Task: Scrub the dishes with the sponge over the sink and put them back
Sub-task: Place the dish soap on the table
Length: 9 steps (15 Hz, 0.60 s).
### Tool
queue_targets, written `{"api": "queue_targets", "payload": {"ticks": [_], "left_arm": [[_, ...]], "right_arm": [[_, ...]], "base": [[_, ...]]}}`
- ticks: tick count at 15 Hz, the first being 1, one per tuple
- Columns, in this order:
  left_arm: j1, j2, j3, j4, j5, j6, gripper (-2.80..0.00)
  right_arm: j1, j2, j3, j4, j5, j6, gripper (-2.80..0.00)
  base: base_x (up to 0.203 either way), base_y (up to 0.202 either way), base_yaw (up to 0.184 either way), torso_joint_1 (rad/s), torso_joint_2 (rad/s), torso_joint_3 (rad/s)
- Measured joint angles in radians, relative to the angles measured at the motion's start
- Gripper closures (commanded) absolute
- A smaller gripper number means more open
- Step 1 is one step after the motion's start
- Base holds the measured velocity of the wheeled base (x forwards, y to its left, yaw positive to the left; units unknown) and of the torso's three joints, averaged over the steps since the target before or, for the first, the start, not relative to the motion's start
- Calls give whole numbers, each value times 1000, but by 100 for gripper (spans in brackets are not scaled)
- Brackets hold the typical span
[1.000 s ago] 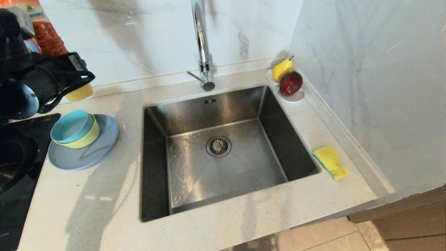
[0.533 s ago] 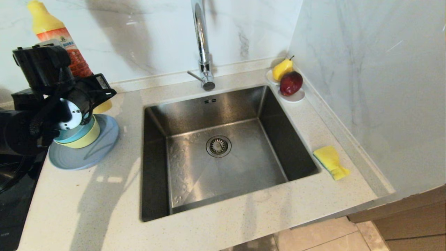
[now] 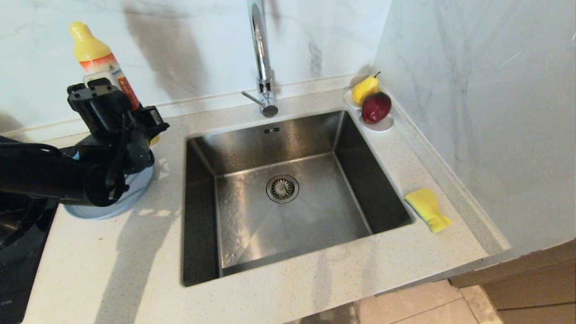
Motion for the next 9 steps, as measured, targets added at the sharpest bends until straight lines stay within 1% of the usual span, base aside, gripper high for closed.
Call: {"api": "queue_targets", "payload": {"ticks": [2,6,9], "left_arm": [[-4,62,-41,-64,22,18,0],[-4,176,-138,-89,50,28,0],[-6,237,-199,-140,56,61,0]], "right_arm": [[0,0,1,0,0,0,0],[0,0,0,0,0,0,0],[0,0,1,0,1,0,0]], "base": [[0,0,0,0,0,0],[0,0,0,0,0,0],[0,0,0,0,0,0]]}}
